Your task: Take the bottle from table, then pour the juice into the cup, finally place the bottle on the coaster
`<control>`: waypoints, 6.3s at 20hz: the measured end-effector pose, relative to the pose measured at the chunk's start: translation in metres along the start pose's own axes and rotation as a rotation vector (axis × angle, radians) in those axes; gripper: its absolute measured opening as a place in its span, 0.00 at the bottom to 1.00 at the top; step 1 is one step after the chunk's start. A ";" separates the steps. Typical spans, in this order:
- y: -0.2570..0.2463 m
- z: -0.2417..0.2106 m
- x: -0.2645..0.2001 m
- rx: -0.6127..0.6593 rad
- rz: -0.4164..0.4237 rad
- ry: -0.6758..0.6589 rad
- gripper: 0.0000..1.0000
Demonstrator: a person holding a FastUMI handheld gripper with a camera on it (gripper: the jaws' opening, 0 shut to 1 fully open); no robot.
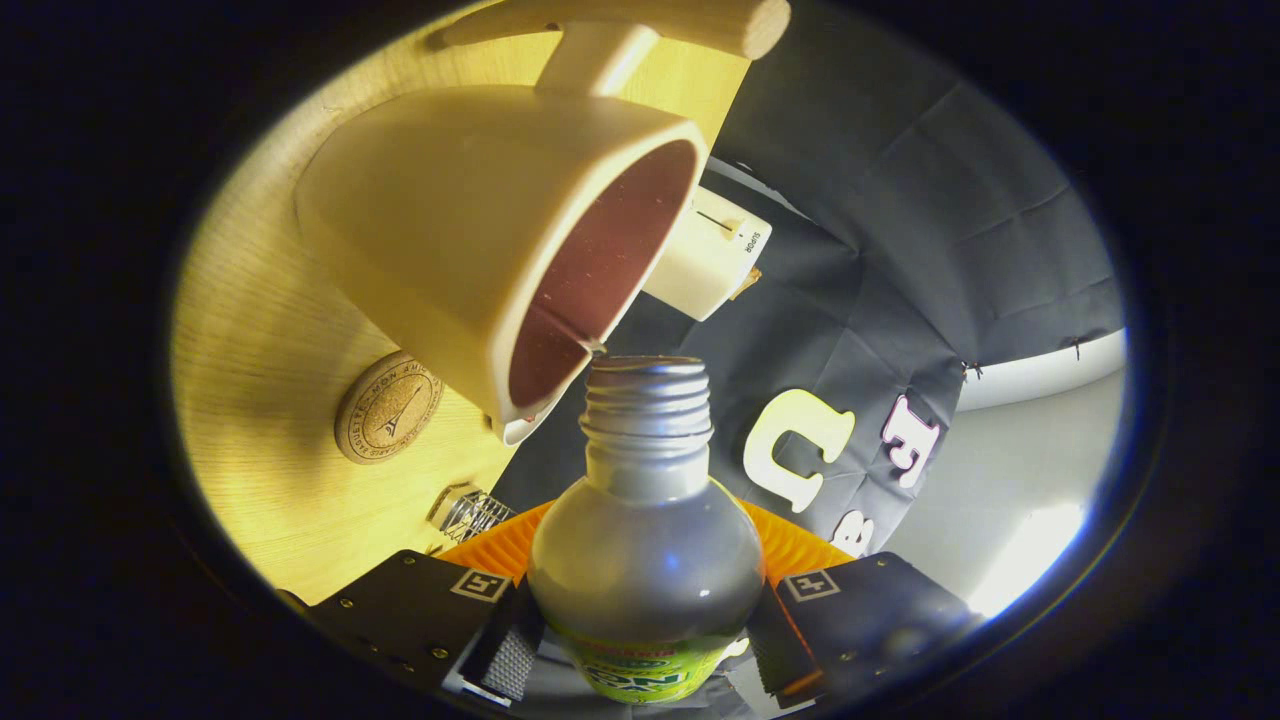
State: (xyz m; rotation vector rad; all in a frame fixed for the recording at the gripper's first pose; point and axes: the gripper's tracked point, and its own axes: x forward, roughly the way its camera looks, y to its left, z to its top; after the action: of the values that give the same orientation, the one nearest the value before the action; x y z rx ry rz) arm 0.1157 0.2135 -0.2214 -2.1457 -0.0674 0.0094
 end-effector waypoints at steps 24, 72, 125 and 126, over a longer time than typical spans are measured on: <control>0.006 -0.007 -0.009 0.264 -0.058 0.009 0.83; 0.023 -0.044 0.009 1.798 0.116 0.070 0.83; -0.132 -0.260 -0.044 2.136 -0.204 0.078 0.96; -0.126 -0.264 -0.047 2.126 -0.180 0.103 0.95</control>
State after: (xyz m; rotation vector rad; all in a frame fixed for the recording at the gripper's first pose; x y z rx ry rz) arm 0.0719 0.0577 0.0273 -0.0108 -0.1091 -0.0930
